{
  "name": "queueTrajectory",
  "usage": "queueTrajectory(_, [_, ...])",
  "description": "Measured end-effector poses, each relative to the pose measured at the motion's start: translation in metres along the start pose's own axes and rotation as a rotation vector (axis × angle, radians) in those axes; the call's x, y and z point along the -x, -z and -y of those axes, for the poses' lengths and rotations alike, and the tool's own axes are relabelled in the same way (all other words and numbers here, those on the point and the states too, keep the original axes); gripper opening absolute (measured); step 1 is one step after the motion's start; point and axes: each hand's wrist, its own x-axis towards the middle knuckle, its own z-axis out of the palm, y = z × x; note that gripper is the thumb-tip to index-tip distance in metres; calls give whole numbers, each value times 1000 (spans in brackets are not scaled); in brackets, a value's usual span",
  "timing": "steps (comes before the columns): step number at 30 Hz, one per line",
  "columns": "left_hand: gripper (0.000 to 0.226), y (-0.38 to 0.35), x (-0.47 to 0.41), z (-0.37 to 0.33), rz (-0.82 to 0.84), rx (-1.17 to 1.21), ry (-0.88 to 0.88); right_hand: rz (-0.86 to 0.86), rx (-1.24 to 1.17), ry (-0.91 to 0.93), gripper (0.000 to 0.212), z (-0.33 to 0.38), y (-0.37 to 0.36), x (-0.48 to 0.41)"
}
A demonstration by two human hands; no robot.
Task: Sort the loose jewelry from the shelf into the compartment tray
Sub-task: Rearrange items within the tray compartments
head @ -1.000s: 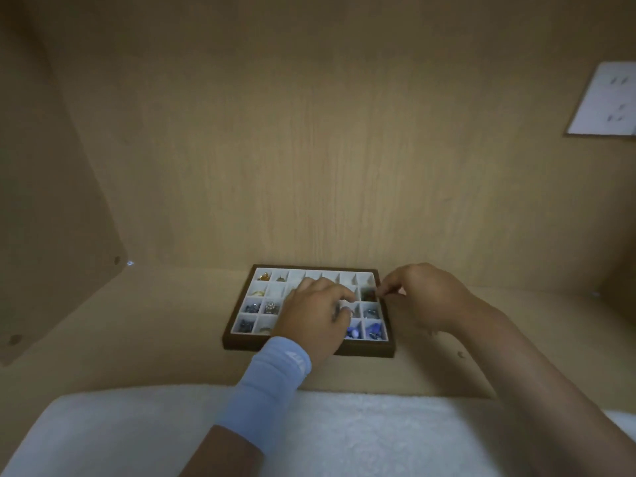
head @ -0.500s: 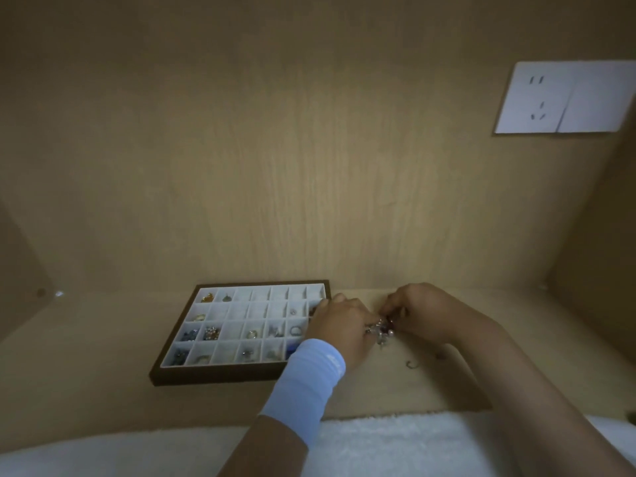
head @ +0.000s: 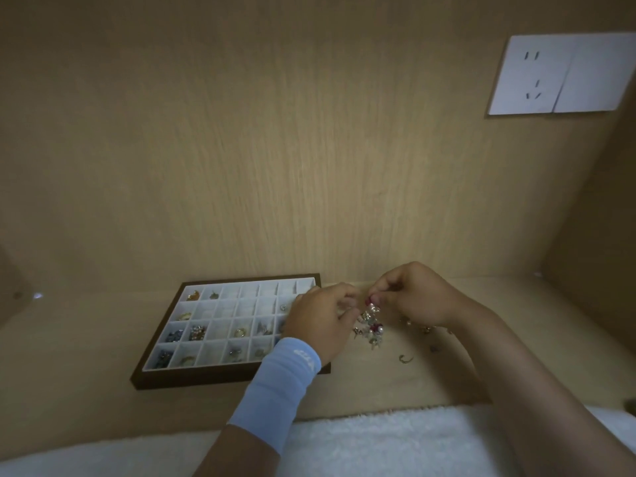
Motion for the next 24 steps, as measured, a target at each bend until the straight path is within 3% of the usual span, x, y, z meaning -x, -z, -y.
queueTrajectory(5, [28,4,0,-3,-34,390,109,-5,-279,-31,6,10,-4,4])
queueTrajectory(13, [11,9,-3,7,-89,474,173,96,-445,-39,8,15,-18,4])
queueTrajectory(19, [7,12,-1,13,-74,140,94,187,-149,-22,25,11,-15,3])
queueTrajectory(24, [6,25,-3,14,-34,323,204,107,-64,40,23,18,-17,3])
